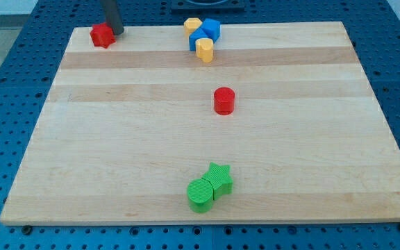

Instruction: Move the red circle to the bottom of the red star

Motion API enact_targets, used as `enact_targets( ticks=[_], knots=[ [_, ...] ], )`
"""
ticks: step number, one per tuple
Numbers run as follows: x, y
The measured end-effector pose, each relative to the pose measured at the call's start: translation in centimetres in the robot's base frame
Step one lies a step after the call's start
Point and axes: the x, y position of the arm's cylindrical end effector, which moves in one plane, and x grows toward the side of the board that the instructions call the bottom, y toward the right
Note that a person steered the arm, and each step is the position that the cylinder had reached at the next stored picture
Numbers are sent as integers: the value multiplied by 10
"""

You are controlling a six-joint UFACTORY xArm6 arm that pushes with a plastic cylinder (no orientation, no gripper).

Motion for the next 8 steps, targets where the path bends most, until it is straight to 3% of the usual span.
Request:
enact_targets(
  ticks=[1,2,4,5,6,7,8],
  knots=[
    [57,28],
    [143,32],
    [270,201],
    [259,268],
    [204,233],
    [176,208],
    [190,165]
  ],
)
